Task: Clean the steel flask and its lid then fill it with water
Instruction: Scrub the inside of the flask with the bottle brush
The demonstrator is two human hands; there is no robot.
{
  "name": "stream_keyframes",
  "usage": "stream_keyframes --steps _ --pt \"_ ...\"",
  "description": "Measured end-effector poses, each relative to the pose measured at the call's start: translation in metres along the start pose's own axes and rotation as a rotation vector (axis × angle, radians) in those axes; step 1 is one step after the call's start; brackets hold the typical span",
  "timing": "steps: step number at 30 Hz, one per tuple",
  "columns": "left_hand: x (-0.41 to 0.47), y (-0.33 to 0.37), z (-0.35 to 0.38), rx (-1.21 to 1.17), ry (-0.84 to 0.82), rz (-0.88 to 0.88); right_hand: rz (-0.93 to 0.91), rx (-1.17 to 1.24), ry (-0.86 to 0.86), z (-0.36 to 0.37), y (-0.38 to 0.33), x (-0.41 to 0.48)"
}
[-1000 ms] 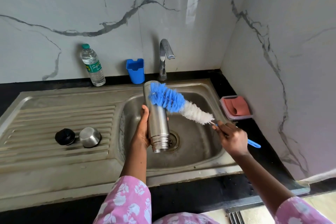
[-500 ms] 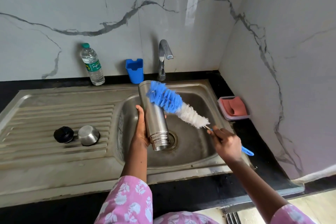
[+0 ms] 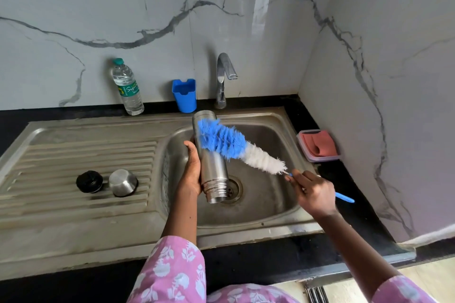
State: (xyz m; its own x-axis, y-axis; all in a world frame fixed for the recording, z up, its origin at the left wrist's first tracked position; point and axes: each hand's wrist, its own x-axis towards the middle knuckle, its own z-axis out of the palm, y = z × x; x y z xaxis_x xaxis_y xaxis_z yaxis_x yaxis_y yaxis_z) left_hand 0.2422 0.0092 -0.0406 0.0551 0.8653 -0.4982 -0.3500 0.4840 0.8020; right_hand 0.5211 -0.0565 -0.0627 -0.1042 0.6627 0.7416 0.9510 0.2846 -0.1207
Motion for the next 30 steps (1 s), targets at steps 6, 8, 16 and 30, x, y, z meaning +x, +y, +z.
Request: stream_keyframes --steps 6,8,16,30 --pt "-0.002 -0.004 0.000 0.076 -0.023 0.125 0.043 -0.126 -0.005 0.004 -0.005 0.039" --pt "0.000 -0.002 0.003 0.161 -0.051 0.264 0.052 -0.159 -0.009 0.005 -0.012 0.054" --pt "0.004 0.002 0.002 0.117 0.004 0.112 -0.120 -0.072 -0.007 -0.001 0.013 0.025" --pt "0.001 0.008 0.010 -0.011 0.051 0.154 -0.045 0.032 -0.044 0.002 0.010 0.017"
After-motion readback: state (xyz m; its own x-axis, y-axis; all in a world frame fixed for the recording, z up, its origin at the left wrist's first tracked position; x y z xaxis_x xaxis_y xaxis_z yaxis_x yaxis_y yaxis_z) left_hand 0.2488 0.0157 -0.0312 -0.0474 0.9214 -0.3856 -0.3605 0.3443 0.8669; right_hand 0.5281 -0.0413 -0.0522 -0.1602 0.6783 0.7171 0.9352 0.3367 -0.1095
